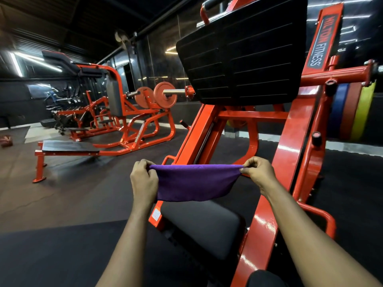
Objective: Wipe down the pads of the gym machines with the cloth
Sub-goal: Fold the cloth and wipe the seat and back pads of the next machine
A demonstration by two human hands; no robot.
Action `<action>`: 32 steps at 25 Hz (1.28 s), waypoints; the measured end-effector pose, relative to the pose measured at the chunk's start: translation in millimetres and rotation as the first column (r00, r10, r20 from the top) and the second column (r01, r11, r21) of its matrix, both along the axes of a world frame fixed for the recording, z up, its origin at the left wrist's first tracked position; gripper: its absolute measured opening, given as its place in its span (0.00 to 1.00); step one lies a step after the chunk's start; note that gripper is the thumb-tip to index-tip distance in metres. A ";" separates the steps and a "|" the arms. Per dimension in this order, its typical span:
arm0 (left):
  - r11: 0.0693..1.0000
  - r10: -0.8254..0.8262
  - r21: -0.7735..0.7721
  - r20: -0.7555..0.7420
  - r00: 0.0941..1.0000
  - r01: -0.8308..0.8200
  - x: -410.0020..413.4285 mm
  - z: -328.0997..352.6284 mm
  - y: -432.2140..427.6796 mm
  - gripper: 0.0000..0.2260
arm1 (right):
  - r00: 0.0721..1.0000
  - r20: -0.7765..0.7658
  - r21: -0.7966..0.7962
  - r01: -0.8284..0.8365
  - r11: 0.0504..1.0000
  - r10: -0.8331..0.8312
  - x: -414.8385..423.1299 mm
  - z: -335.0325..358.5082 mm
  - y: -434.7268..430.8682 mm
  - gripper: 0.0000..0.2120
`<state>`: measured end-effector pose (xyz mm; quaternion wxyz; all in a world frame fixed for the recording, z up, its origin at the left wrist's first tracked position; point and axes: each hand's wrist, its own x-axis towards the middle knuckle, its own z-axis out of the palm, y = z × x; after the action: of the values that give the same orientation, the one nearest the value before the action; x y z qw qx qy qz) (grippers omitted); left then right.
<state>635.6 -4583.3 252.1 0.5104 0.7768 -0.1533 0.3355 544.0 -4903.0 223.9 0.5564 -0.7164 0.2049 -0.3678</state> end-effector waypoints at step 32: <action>0.854 -0.482 0.250 0.045 0.875 0.457 -35.8 31.5 -33.5 0.16 | 0.742 -0.147 -0.196 -0.671 0.716 0.655 -10.5 3.8 67.8 0.21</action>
<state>599.8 -4616.8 283.6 0.4739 0.7510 -0.4032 0.2212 533.5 -4835.2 227.7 0.5547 -0.8148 -0.0917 -0.1415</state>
